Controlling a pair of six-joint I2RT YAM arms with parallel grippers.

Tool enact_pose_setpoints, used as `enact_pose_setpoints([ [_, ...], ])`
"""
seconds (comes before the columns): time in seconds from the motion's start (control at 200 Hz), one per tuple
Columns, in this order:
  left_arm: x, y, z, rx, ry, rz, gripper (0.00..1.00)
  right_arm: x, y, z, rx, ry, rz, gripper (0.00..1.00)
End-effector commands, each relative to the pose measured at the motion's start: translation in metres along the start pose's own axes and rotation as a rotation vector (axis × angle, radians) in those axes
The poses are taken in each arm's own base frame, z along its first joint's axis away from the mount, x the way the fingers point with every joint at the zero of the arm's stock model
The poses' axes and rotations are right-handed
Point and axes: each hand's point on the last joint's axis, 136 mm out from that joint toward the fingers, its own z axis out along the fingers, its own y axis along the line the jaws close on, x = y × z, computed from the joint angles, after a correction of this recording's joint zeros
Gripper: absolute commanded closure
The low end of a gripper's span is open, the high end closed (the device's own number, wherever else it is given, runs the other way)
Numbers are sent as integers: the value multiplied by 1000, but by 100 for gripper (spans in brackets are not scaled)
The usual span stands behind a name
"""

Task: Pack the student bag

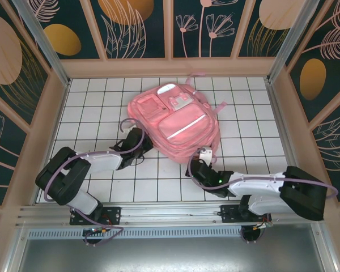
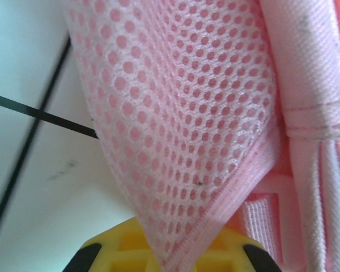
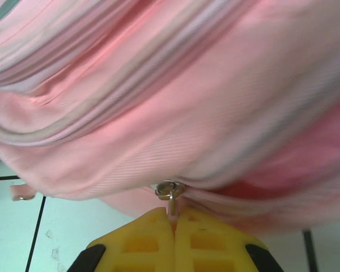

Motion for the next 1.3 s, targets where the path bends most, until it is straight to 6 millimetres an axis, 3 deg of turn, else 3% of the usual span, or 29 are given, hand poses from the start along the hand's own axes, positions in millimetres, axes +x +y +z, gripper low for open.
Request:
enact_pose_setpoints([
  [0.0,-39,39,-11,-144,-129,23,100,-4,-43,-6,128,-31,-20,100],
  [0.065,-42,34,-13,-124,-120,46,100,-8,-39,-8,95,-34,-27,100],
  [0.115,-39,23,-13,-80,-92,68,92,-10,-31,-8,60,-32,-37,100],
  [0.165,-35,16,-15,-40,-65,75,76,-12,-23,-7,33,-31,-44,100],
  [0.195,-31,12,-17,-13,-46,77,60,-13,-17,-7,14,-28,-49,100],
  [0.235,-25,9,-20,20,-22,71,52,-13,-10,-6,-13,-20,-59,100],
  [0.415,10,0,-45,87,50,10,44,-14,22,-2,-118,5,-77,100],
  [0.651,62,-38,-73,174,135,-33,42,-14,46,1,-180,7,-95,100],
  [0.801,87,-65,-74,221,180,-30,40,-12,43,2,-174,9,-92,100],
  [0.966,109,-92,-55,221,220,-10,33,-13,40,-3,-183,1,-79,100],
  [1.151,106,-98,-35,167,177,-13,40,-13,37,-8,-191,1,-73,100],
  [1.266,96,-97,-32,128,126,10,74,-11,32,-9,-180,1,-68,100],
  [1.296,93,-93,-33,105,114,19,87,-11,29,-9,-170,-1,-68,100],
])
